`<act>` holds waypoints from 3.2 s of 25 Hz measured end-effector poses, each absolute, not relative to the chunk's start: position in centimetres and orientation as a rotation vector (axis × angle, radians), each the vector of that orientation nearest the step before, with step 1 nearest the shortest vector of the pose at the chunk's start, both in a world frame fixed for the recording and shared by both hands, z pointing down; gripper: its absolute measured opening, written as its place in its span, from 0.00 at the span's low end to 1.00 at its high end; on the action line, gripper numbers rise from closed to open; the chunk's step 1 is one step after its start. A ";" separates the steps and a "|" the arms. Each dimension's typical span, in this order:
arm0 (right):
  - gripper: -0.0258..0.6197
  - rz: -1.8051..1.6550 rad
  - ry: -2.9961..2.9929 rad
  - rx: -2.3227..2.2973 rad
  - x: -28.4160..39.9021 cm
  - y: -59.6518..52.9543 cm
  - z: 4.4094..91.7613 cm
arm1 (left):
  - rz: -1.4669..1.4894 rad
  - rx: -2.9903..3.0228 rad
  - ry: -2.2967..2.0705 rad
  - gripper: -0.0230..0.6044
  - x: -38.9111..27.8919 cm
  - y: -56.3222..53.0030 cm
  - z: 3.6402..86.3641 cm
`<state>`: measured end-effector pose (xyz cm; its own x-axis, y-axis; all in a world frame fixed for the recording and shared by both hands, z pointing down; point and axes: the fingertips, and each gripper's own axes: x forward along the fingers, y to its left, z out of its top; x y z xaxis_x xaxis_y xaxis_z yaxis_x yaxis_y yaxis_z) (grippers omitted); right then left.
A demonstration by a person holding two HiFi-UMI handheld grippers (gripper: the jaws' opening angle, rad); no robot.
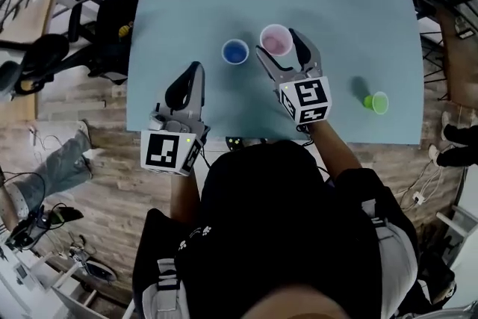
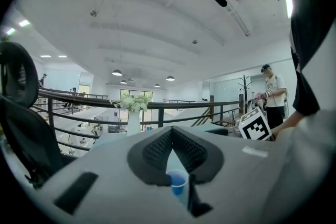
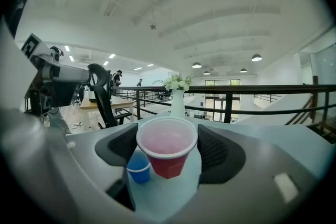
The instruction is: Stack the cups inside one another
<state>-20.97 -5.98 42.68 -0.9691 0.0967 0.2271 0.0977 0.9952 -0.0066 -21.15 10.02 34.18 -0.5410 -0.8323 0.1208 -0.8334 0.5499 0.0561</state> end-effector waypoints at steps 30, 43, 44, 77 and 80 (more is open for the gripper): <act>0.61 -0.042 -2.771 -0.505 -26.3 3.3 48.4 | 0.016 1.026 -2.774 0.02 -21.1 19.6 35.5; 0.61 -0.087 -2.712 -0.505 -26.7 3.4 51.5 | 0.022 0.977 -2.754 0.02 -21.3 20.2 36.7; 0.61 -0.089 -2.707 -0.504 -26.7 3.4 51.7 | 0.023 0.976 -2.754 0.02 -21.4 20.2 36.7; 0.65 -0.061 -2.677 -0.464 -26.5 4.5 52.9 | 0.004 0.974 -2.778 0.02 -20.7 22.0 36.2; 0.65 -0.032 -2.724 -0.439 -25.7 3.4 50.9 | 0.009 1.062 -2.760 0.02 -20.7 20.0 36.1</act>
<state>-25.66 3.40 50.92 -0.8791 0.2984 0.3716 0.3069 0.9510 -0.0375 -20.72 20.03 36.11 -0.7276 -0.6638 0.1730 -0.6649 0.7445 0.0600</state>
